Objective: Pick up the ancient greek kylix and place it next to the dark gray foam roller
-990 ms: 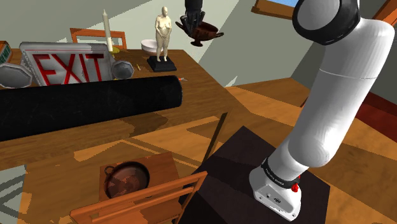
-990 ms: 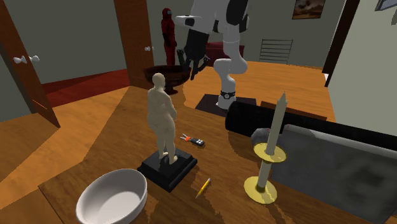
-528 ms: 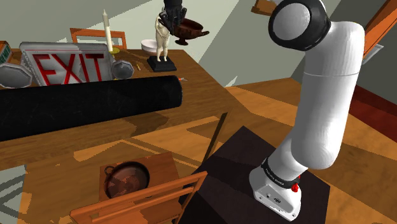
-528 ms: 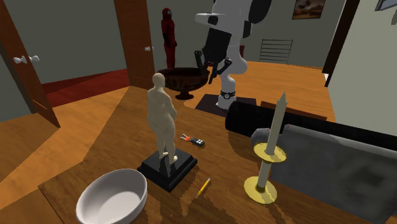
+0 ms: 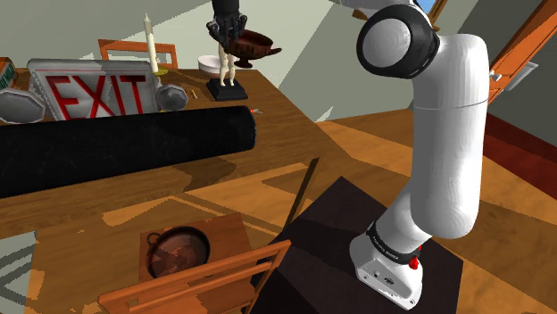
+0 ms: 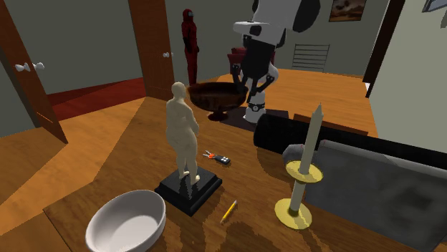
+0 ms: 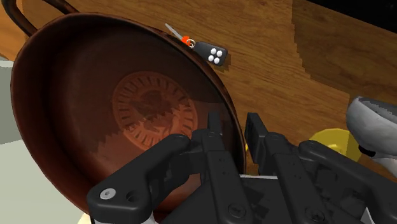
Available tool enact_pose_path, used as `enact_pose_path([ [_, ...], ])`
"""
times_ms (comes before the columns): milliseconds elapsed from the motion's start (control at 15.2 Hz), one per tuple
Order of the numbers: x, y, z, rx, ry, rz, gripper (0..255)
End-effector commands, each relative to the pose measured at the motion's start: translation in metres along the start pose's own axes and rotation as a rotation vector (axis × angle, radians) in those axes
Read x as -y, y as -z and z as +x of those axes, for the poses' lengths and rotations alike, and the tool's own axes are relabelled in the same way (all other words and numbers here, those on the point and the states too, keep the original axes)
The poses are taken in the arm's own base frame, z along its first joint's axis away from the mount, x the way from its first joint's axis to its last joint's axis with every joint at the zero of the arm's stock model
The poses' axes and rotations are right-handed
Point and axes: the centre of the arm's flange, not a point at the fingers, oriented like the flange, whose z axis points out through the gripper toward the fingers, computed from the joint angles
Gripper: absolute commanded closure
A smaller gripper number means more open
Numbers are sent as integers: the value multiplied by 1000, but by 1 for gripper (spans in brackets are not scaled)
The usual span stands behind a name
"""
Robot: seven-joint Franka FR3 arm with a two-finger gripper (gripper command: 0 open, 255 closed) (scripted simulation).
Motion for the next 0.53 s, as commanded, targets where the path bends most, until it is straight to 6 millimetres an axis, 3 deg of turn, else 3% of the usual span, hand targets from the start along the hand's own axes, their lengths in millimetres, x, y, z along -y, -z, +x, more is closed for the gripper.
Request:
enact_pose_path([
  [0, 3, -10, -1, -2, -1, 0, 255],
  [462, 12, -46, -3, -2, -1, 0, 255],
])
